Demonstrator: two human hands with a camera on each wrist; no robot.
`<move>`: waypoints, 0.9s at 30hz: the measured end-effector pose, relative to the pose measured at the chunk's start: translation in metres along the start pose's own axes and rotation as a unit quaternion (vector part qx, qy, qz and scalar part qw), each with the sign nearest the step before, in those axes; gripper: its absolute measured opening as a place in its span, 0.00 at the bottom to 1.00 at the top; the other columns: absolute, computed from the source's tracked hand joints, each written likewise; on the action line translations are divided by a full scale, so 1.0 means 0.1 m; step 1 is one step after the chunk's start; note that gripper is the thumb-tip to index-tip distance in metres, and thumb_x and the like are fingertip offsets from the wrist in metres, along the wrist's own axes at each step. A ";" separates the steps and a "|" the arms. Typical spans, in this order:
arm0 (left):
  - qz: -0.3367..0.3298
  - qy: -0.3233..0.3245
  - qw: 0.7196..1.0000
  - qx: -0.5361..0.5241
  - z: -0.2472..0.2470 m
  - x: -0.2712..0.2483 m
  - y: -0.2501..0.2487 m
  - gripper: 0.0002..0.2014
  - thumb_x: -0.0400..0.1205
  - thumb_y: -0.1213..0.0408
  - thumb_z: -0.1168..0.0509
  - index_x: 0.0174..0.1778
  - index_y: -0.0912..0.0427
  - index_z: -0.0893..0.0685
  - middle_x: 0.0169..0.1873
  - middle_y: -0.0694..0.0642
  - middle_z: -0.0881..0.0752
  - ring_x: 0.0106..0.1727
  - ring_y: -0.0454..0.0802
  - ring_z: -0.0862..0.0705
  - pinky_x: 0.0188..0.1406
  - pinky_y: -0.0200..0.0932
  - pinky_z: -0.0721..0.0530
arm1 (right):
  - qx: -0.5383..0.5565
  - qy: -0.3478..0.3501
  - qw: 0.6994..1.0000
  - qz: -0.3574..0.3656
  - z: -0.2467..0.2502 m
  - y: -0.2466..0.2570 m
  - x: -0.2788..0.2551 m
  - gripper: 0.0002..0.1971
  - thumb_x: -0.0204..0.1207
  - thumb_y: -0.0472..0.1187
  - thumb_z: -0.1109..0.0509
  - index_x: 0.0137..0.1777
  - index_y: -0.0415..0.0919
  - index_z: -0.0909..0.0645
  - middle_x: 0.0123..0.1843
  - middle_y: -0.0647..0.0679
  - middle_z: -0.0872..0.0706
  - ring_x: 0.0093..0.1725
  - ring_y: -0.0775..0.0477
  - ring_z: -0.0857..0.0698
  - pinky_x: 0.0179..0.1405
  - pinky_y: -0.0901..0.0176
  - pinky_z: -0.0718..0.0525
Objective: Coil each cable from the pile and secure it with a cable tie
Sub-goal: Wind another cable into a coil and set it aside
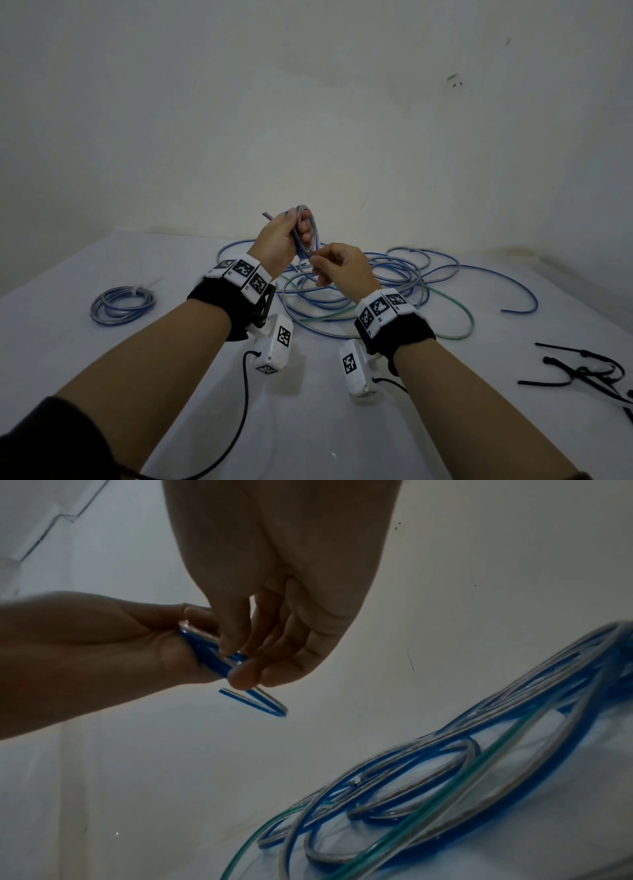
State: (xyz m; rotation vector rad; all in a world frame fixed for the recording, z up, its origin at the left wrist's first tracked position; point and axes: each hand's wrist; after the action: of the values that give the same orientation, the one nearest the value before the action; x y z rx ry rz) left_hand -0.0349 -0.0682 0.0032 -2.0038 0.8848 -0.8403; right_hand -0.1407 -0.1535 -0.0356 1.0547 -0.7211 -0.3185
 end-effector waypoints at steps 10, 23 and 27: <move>0.023 0.078 0.987 0.135 -0.03 -0.08 0.01 0.19 0.89 0.58 0.55 0.38 0.62 0.26 0.16 0.46 0.31 0.18 0.41 0.34 0.26 0.36 0.31 | -0.051 -0.191 0.980 0.011 0.24 -0.05 0.11 0.16 0.81 0.42 0.35 0.67 0.43 0.27 0.65 0.45 0.30 0.58 0.49 0.25 0.60 0.59 0.26; 0.074 0.084 0.994 0.007 0.05 -0.04 -0.11 0.20 0.87 0.60 0.58 0.37 0.62 0.26 0.16 0.46 0.32 0.16 0.41 0.36 0.21 0.34 0.31 | 0.092 -0.116 0.973 -0.174 0.31 -0.24 0.04 0.05 0.79 0.23 0.39 0.48 0.29 0.23 0.40 0.32 0.17 0.32 0.42 0.16 0.34 0.55 0.14; 0.084 0.084 0.990 0.080 0.10 -0.09 -0.11 0.20 0.89 0.57 0.55 0.38 0.61 0.25 0.17 0.47 0.30 0.17 0.41 0.33 0.23 0.34 0.27 | 0.081 -0.198 0.967 -0.141 0.44 -0.26 0.09 0.09 0.82 0.30 0.40 0.52 0.39 0.19 0.33 0.42 0.18 0.29 0.44 0.19 0.35 0.50 0.14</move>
State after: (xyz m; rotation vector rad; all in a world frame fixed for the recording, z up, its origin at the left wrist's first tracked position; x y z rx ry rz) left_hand -0.0289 -0.0521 0.0050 -1.7127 1.0317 -0.9618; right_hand -0.1617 -0.2004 -0.0419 1.2679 -0.9666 -0.7408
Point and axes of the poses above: each hand's wrist, its own x-axis towards the middle knuckle, its own z-axis out of the back of the hand, y = z × x
